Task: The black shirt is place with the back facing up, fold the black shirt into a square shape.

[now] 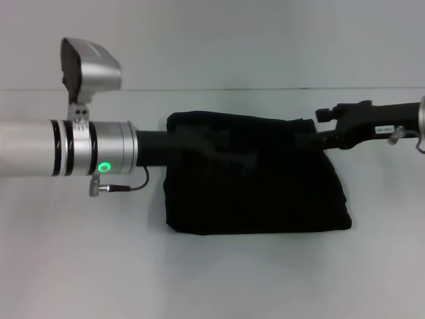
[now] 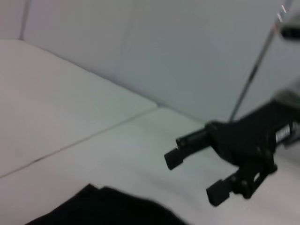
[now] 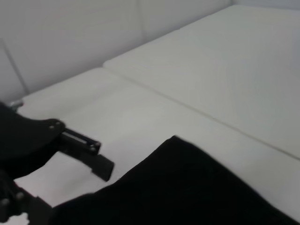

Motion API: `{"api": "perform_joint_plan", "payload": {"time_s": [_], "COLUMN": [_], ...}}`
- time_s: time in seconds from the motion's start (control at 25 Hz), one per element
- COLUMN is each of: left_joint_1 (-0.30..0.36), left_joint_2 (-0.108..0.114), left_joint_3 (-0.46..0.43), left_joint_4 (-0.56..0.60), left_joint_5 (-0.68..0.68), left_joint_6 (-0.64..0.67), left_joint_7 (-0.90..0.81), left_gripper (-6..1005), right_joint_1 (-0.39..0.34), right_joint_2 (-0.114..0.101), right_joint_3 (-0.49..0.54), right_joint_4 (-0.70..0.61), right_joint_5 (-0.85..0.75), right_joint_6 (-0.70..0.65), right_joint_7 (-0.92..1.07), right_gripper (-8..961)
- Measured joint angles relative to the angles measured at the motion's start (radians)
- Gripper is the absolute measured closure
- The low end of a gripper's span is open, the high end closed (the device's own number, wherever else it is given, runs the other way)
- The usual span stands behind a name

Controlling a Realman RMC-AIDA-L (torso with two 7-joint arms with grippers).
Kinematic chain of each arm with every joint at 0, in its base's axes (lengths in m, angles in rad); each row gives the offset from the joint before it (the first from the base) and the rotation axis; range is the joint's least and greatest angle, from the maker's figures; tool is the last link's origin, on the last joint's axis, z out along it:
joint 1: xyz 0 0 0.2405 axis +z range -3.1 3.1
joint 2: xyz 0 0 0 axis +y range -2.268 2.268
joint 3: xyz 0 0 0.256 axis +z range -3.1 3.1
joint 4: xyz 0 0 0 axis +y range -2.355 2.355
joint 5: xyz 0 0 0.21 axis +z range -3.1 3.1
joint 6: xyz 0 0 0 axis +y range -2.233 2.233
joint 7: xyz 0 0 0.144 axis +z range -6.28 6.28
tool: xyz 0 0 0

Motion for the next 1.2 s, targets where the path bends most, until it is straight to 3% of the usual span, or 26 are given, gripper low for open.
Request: {"api": "perform_joint_plan", "payload": {"time_s": [0.36, 1.2], "left_joint_1": [0.036, 0.033], "left_joint_2": [0.020, 0.022], "left_joint_3": [0.009, 0.000], "left_joint_4": [0.074, 0.084], "left_joint_5": [0.073, 0.098], "left_joint_6": [0.031, 0.031], "left_joint_7": [0.062, 0.054], "left_gripper": [105, 111], "right_joint_1": [0.005, 0.005], "right_joint_2": [0.016, 0.015], "right_joint_3": [-0.084, -0.086], "right_joint_4": [-0.039, -0.043], "right_joint_5": [-0.004, -0.005], "right_joint_6": [-0.002, -0.002], "right_joint_7": [0.022, 0.035], "right_gripper": [29, 29]}}
